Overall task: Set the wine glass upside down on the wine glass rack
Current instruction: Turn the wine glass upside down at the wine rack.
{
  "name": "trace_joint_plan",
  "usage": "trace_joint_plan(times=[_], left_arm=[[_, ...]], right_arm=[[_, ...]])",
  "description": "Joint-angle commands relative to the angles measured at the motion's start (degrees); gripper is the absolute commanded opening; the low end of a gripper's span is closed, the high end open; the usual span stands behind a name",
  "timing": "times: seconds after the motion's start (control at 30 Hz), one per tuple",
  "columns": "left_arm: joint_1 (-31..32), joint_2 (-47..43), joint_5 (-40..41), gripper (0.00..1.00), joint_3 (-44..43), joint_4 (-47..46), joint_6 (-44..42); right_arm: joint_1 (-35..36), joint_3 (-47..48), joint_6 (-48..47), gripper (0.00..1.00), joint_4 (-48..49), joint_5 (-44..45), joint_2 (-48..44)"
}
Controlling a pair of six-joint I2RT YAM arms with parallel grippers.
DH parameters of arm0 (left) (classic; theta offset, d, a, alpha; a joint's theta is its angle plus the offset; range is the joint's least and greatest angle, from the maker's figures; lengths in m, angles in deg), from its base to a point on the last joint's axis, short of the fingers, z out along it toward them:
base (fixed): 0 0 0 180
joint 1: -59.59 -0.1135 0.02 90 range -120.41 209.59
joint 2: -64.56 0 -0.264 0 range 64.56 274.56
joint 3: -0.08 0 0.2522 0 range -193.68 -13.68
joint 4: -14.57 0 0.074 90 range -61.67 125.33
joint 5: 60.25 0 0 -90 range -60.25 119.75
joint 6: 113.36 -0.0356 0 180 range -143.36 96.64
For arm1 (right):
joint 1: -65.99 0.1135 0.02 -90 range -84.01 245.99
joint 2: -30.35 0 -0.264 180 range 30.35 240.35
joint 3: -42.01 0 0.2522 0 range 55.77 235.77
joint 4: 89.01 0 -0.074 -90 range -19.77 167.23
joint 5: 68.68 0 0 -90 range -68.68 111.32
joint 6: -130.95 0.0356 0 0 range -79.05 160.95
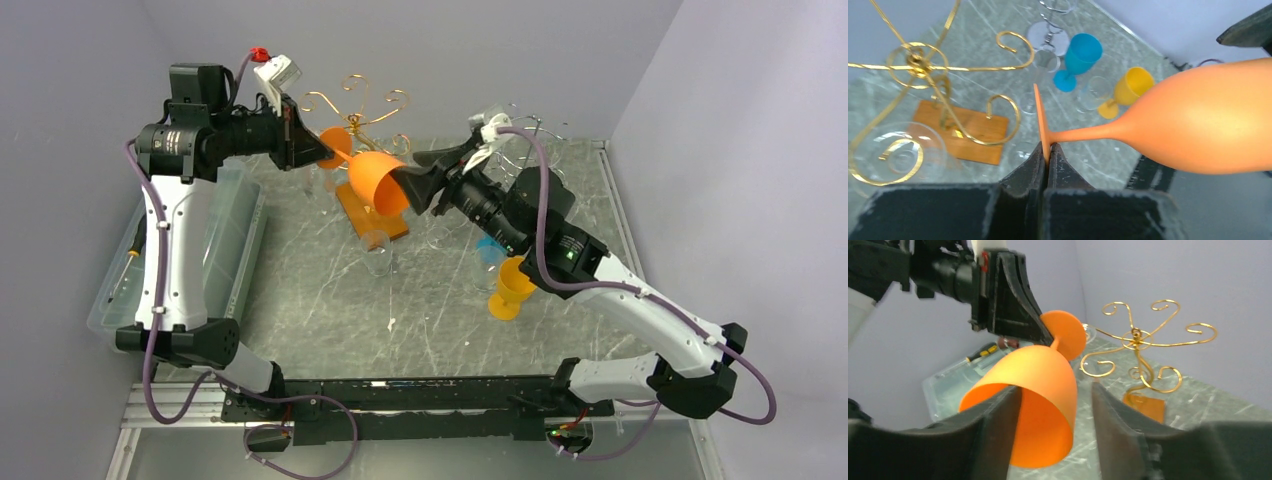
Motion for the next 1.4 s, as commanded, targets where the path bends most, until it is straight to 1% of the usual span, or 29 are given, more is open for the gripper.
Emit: trace_joint_plan(times=[0.0, 0.07, 0.1, 0.23, 0.33, 0.4, 0.5, 0.6, 0.67, 0.73, 0.9, 1.13, 1.23, 1.3, 1.33, 1.37], left_arm=[[1.0, -3.4, 6.8, 0.00, -1.9, -8.6, -9.9], [1.1, -5.1, 8.0, 0.00, -0.5, -12.4, -14.7], [1.2, -6.0, 8.4, 0.00, 0.2, -14.2, -17.3], [1.6, -10.1, 7.8, 0.00, 4.8, -20.2, -28.0], [2.6, -14.3, 6.6, 0.00, 11.4, -24.9, -36.3], [3.9, -16.7, 5.0, 0.00, 14.7, -26.8, -40.6], [6.2, -19.6, 1.0, 0.00, 19.5, -27.4, -49.3], [9.7, -21.7, 0.9, 0.00, 24.9, -29.5, -56.7], [11.3, -22.4, 1.1, 0.00, 26.4, -30.3, -60.3], [12.4, -22.6, 1.4, 0.00, 27.1, -31.2, -62.3], [13.4, -22.8, 2.1, 0.00, 28.6, -32.5, -65.7], [14.0, -22.3, 3.3, 0.00, 30.1, -35.6, -65.6], [14.6, -21.9, 3.6, 0.00, 30.0, -35.4, -64.6], [15.0, -21.7, 3.8, 0.00, 29.8, -35.4, -63.6], [15.2, -21.5, 4.1, 0.00, 29.7, -35.5, -63.0], [15.4, -21.3, 4.6, 0.09, 29.7, -35.5, -61.9]], right_arm=[[-0.1, 0.2, 1.0, 0.70, -6.9, -0.1, -1.9], [-0.5, -0.5, 1.3, 0.83, -12.7, 0.5, -3.1], [-0.8, -0.9, 1.3, 0.88, -14.9, 0.6, -3.7], [-4.0, -3.5, 1.0, 0.99, -20.5, -2.0, -7.4], [-7.9, -2.9, 0.7, 1.00, -22.4, -5.4, -8.5], [-10.2, -1.9, 1.5, 1.00, -20.9, -10.1, -7.6], [-10.9, 1.2, 2.4, 1.00, -17.8, -16.9, -2.9], [-11.0, 5.3, 3.8, 1.00, -15.4, -23.2, 3.3], [-10.8, 6.3, 5.0, 1.00, -13.2, -27.0, 6.4], [-10.6, 5.1, 5.7, 1.00, -10.1, -29.6, 7.6], [-9.9, -1.9, 7.5, 1.00, -2.3, -33.6, 7.0], [-9.1, -11.1, 10.3, 1.00, 5.1, -34.1, 5.8], [-8.8, -13.4, 10.3, 1.00, 8.0, -32.4, 5.5], [-8.8, -13.9, 9.9, 0.94, 9.3, -30.5, 5.5], [-8.8, -14.0, 9.6, 0.89, 9.7, -29.4, 5.6], [-8.8, -14.1, 9.4, 0.85, 10.0, -28.2, 5.6]])
